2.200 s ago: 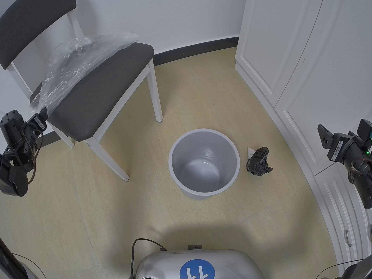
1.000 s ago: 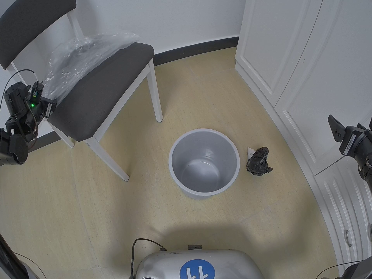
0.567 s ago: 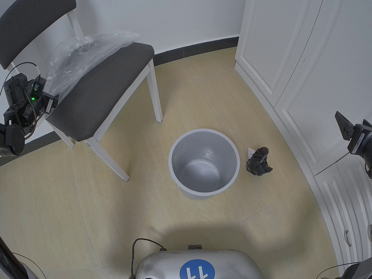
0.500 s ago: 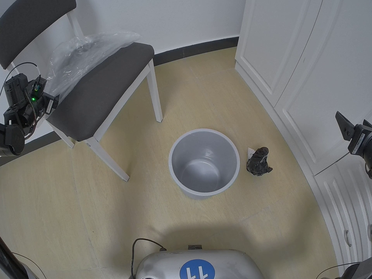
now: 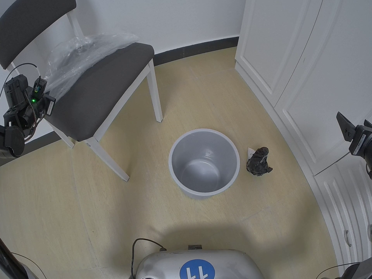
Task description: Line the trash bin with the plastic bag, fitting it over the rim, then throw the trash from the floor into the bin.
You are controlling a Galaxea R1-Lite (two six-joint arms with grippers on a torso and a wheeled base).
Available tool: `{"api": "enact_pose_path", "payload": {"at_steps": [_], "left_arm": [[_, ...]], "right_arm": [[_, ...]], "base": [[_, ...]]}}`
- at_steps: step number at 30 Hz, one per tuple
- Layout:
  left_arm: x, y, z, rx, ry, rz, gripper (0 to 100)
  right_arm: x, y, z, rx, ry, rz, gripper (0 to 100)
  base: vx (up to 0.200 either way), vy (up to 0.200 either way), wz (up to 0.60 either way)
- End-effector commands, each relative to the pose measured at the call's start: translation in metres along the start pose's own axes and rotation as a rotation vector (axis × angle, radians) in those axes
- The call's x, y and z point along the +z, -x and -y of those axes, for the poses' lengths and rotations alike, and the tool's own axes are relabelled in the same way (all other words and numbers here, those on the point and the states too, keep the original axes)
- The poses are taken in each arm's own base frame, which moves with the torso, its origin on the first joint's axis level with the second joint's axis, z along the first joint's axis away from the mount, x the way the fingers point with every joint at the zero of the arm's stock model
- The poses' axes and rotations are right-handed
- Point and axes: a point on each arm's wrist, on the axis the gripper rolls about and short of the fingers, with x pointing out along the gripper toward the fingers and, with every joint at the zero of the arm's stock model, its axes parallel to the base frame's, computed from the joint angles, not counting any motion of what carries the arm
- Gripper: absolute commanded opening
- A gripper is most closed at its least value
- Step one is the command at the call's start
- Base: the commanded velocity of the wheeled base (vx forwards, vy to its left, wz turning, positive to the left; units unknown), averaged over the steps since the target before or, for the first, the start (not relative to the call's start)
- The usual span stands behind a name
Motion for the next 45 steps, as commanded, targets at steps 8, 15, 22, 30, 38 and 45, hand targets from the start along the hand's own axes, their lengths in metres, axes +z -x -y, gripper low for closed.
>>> {"api": "enact_pose_path", "payload": {"at_steps": [8, 15, 22, 30, 38, 45], "left_arm": [[0.017, 0.067, 0.031, -0.139, 0.182, 0.041, 0], [0.013, 0.113, 0.034, -0.193, 0.303, 0.023, 0], [0.028, 0.152, 0.047, -0.321, 0.48, 0.073, 0], [-0.002, 0.202, 0.037, -0.275, 0.667, 0.0, 0], [0.014, 0.196, 0.037, -0.302, 0.734, 0.038, 0], [0.036, 0.171, 0.074, -0.423, 0.724, 0.031, 0]], "right_arm": [[0.003, 0.004, 0.004, -0.002, -0.002, 0.017, 100], [0.006, 0.007, 0.006, -0.004, 0.04, 0.034, 100], [0.005, 0.005, 0.006, -0.009, 0.039, 0.029, 100], [0.0, 0.007, 0.008, -0.012, 0.059, 0.015, 100], [-0.017, -0.001, -0.002, -0.001, 0.09, -0.047, 100], [-0.038, -0.007, -0.017, 0.047, 0.08, -0.128, 100]], "base": [[0.0, 0.0, 0.0], [0.0, 0.0, 0.0], [0.0, 0.0, 0.0], [0.0, 0.0, 0.0], [0.0, 0.0, 0.0], [0.0, 0.0, 0.0]]}}
